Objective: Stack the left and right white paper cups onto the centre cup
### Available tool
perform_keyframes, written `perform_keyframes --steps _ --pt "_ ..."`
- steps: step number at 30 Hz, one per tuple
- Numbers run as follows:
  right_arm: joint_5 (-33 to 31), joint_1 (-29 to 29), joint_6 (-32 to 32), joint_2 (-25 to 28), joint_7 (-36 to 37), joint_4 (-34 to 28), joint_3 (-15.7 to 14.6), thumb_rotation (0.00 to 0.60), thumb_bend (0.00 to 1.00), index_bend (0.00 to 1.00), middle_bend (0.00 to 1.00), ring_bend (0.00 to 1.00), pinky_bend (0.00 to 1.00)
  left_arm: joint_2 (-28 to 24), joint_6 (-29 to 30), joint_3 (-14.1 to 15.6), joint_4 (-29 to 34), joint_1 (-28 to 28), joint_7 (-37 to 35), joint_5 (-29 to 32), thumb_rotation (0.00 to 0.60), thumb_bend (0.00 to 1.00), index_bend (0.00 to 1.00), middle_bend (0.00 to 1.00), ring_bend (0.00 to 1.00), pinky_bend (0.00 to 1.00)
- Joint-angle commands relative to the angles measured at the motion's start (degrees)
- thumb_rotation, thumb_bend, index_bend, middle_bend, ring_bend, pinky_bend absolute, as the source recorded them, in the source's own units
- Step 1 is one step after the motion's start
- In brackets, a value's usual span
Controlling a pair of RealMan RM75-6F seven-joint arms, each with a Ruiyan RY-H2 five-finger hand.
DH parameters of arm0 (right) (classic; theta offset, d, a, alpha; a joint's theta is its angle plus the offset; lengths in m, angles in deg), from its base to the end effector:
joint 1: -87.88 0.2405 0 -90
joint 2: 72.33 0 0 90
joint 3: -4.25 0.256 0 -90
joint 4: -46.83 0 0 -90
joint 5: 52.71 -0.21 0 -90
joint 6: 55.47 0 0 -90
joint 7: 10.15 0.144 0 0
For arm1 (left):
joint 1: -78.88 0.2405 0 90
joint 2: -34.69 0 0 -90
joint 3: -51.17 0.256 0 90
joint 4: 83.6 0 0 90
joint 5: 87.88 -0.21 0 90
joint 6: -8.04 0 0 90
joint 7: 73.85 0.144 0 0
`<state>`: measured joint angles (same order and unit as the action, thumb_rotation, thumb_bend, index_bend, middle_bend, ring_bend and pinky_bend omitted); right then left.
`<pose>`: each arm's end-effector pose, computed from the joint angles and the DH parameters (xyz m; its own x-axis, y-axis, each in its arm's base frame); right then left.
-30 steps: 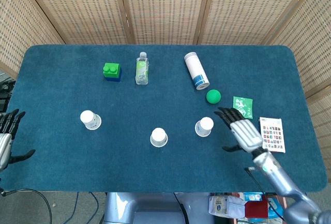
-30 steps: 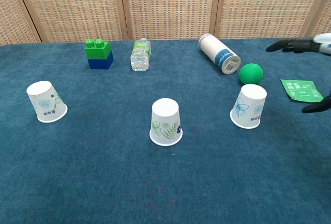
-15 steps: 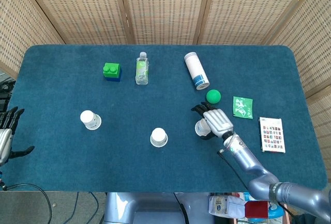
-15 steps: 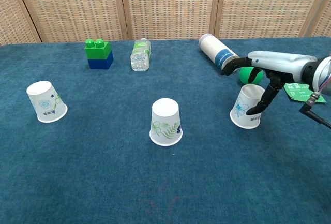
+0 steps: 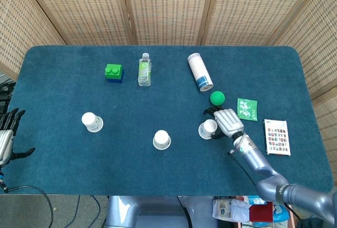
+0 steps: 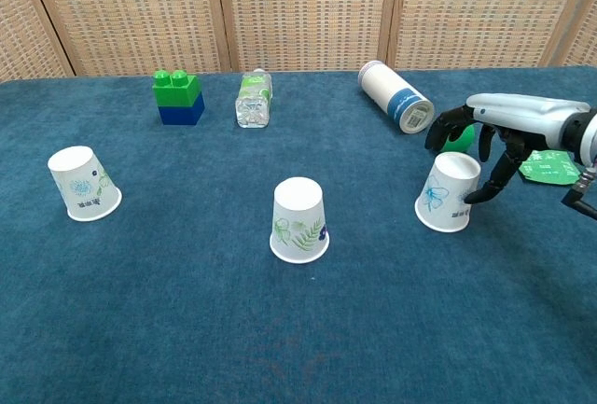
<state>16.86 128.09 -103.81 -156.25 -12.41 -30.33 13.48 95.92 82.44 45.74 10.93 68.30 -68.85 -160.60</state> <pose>-0.2014 -0.3614 0.0104 0.3770 -0.3415 0.8609 -0.9116 -0.3014 0.2797 -0.3229 0.2186 0.1658 0.4359 0.1117 0.8930 0.8874 0.1120 -0.4472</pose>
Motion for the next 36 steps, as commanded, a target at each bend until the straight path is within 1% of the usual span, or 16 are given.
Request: perform_keyframes --steps 1,7,11,14,16,20,24,26,30,36 --pt "0.25 -0.09 0.17 -0.01 0.80 0.28 -0.06 0.600 0.30 0.42 0.48 0.39 0.49 0.00 -0.03 0.07 0.07 -0.01 0.04 -0.07 0.600 0.18 0.00 0.00 0.00 0.00" --pt "1.42 -0.26 -1.49 -1.68 2.96 1.52 0.51 0.600 0.34 0.51 0.57 0.46 0.51 -0.18 -0.11 0.12 0.14 0.01 -0.37 -0.10 0.600 0.18 0.00 0.00 0.00 0.00" --pt "1.83 -0.25 -1.90 -2.16 3.50 1.97 0.63 0.600 0.37 0.52 0.59 0.47 0.51 -0.31 -0.22 0.14 0.14 -0.01 -0.65 -0.11 0.600 0.18 0.00 0.00 0.00 0.00" --pt "2.99 -0.51 -3.16 -1.39 4.05 0.64 0.78 0.600 0.37 0.52 0.59 0.47 0.51 -0.39 -0.38 0.13 0.08 -0.04 -0.94 -0.04 0.600 0.18 0.00 0.00 0.00 0.00" --pt "4.04 -0.69 -4.24 0.00 4.42 -1.56 1.07 0.600 0.37 0.52 0.59 0.47 0.51 -0.40 -0.50 0.12 0.04 -0.09 -0.96 0.03 0.600 0.18 0.00 0.00 0.00 0.00" --pt "6.79 -0.91 -6.78 4.34 4.30 -9.26 1.96 0.600 0.37 0.52 0.59 0.47 0.51 -0.41 -0.93 0.19 0.00 -0.28 -0.98 0.10 0.600 0.18 0.00 0.00 0.00 0.00" --pt "8.35 -0.10 -6.34 9.33 2.41 -18.86 2.57 0.600 0.37 0.52 0.59 0.47 0.51 -0.39 -1.25 0.32 0.01 -0.42 -0.87 0.09 0.600 0.18 0.00 0.00 0.00 0.00" --pt "7.71 0.56 -5.41 10.33 0.77 -21.39 2.79 0.600 0.37 0.52 0.59 0.47 0.51 -0.35 -1.29 0.39 0.07 -0.44 -0.74 0.05 0.600 0.18 0.00 0.00 0.00 0.00" --pt "4.99 2.93 -3.66 9.79 -4.11 -25.02 3.86 0.600 0.37 0.52 0.58 0.47 0.51 -0.39 -1.04 0.54 0.32 -0.35 -0.65 -0.24 0.600 0.18 0.00 0.00 0.00 0.00" --pt "-1.16 6.56 -2.88 6.51 -11.95 -25.95 5.55 0.600 0.37 0.52 0.58 0.47 0.51 -0.52 -1.31 0.57 0.20 -0.40 -1.09 -0.15 0.600 0.18 0.00 0.00 0.00 0.00"
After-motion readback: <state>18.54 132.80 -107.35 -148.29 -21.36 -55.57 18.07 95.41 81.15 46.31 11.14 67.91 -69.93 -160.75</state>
